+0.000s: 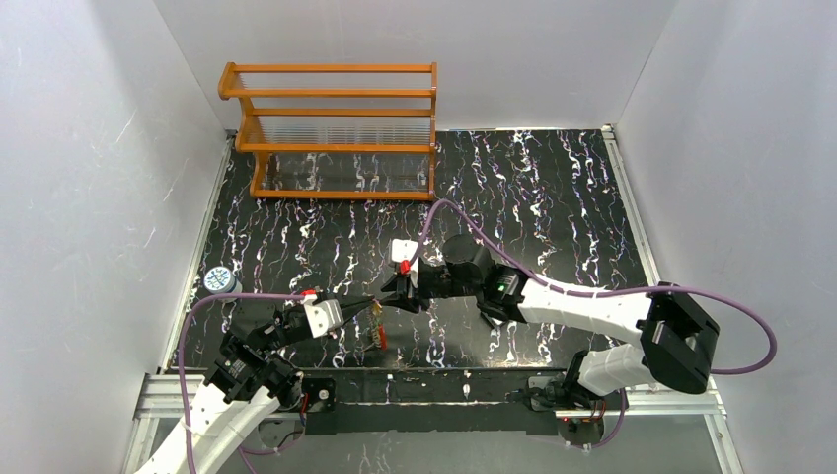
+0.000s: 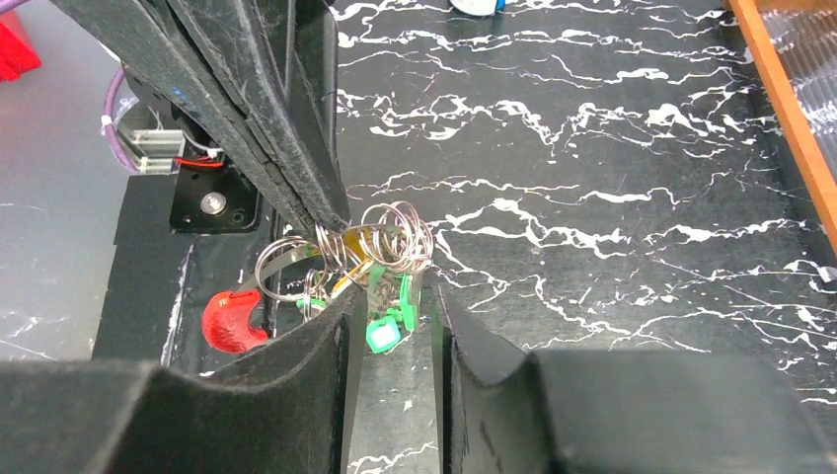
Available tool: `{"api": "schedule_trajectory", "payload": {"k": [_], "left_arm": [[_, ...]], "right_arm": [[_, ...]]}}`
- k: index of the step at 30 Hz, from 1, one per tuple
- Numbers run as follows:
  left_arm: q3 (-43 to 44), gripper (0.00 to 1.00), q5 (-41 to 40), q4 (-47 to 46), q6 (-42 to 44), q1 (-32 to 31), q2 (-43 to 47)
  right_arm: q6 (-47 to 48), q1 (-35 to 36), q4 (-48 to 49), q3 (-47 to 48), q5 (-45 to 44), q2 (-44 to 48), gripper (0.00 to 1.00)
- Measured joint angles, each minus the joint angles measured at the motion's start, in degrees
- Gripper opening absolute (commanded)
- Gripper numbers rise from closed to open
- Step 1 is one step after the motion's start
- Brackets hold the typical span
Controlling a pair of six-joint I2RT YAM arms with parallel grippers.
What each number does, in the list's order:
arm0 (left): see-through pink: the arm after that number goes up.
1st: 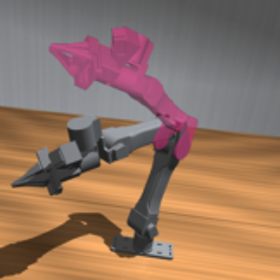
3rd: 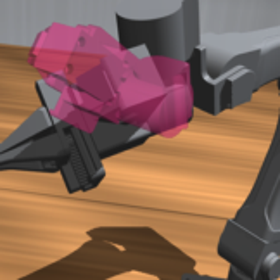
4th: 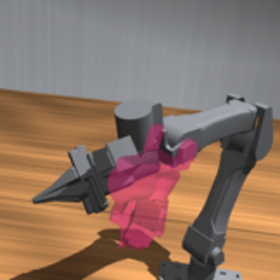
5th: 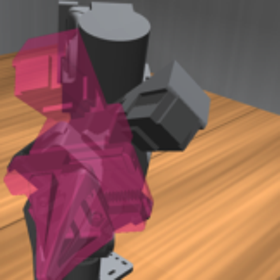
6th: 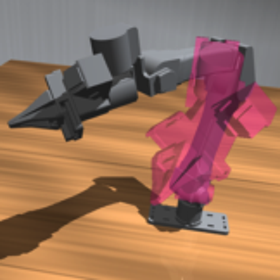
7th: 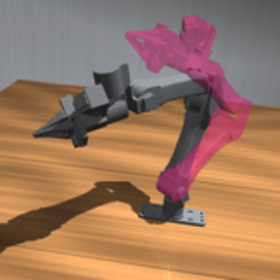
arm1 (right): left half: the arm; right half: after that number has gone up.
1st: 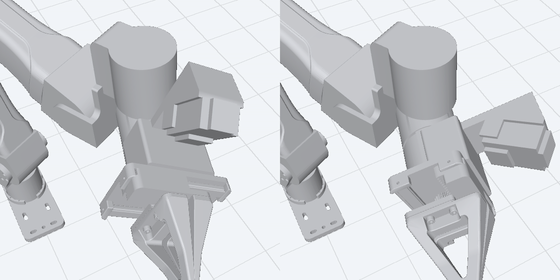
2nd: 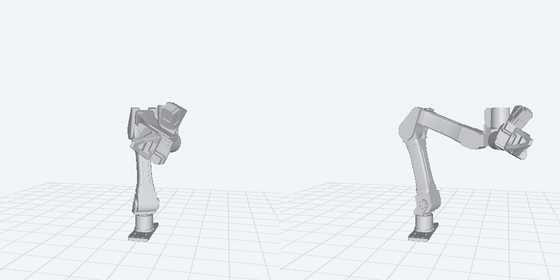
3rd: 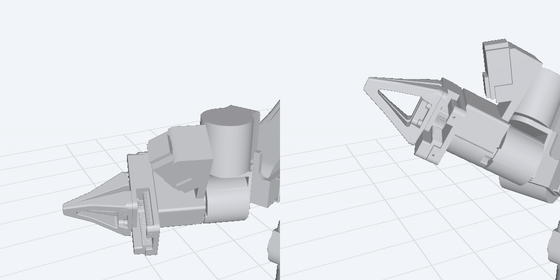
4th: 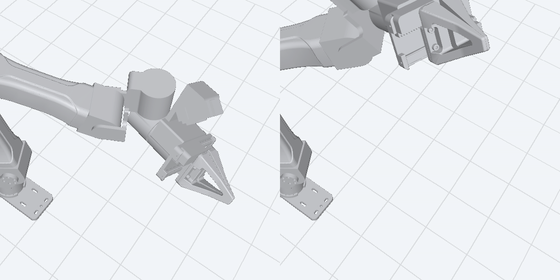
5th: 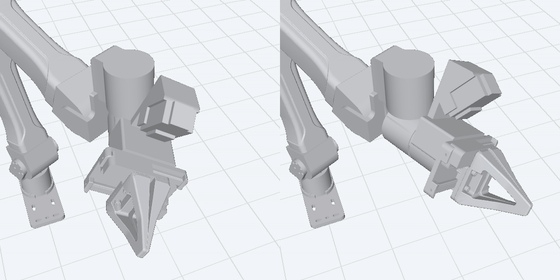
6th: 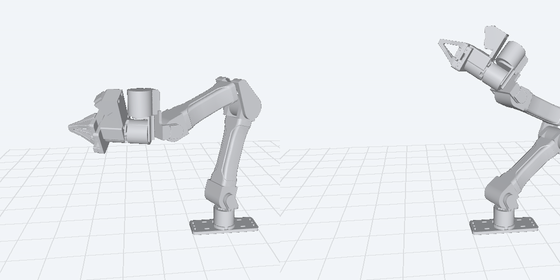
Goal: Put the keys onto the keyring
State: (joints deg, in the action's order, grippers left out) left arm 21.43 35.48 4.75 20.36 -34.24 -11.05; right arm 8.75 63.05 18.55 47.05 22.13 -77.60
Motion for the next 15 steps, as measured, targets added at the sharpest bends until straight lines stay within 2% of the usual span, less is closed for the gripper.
{"api": "schedule_trajectory", "payload": {"k": [15], "left_arm": [[0.0,0.0,-0.07,0.0,0.0,0.0,0.0]], "right_arm": [[-0.24,-0.09,1.79,-0.46,2.38,2.93,0.34]]}}
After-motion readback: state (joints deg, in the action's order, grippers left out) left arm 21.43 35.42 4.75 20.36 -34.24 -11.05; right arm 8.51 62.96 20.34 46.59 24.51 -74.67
